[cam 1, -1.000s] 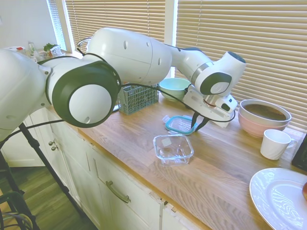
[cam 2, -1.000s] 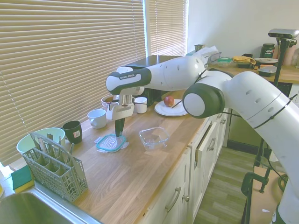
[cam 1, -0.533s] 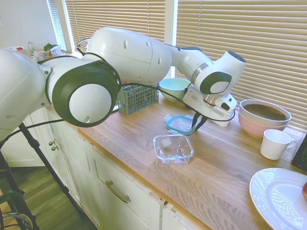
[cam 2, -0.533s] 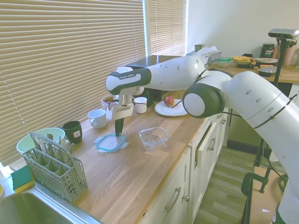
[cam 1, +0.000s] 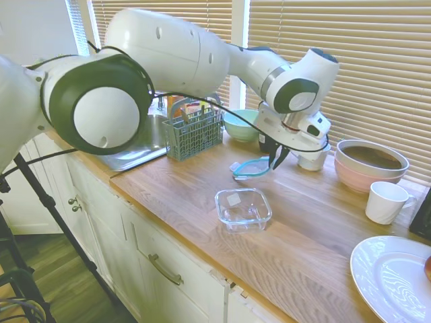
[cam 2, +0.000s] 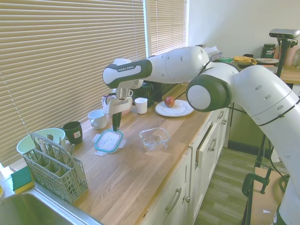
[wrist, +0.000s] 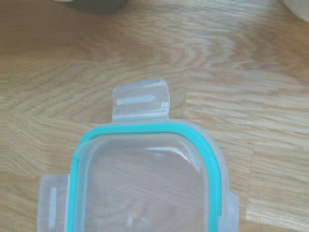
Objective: Cover the lid of the food container
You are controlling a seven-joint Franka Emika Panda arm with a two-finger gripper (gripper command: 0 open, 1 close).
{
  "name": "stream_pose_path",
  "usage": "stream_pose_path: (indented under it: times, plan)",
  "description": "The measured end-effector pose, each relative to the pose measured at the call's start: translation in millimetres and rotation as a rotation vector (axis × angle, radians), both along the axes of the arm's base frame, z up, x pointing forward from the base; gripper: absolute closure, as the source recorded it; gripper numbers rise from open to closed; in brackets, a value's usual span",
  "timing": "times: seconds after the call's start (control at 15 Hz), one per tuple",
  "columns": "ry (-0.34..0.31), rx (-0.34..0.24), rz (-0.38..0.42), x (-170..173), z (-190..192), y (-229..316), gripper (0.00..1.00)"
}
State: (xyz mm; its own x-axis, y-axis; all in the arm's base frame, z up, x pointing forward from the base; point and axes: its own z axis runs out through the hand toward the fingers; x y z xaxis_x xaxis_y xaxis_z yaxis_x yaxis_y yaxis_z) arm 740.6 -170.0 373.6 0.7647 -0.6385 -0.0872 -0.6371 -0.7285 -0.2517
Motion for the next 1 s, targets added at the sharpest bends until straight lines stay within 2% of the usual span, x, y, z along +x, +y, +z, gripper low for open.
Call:
stream_pose_path:
  times: [0.53, 1.0]
  plan:
    - [-0.046, -0.038, -0.029, -45, 52, 27, 1.0]
    - [-0.077, -0.072, -0.051, -63, 79, 63, 1.0]
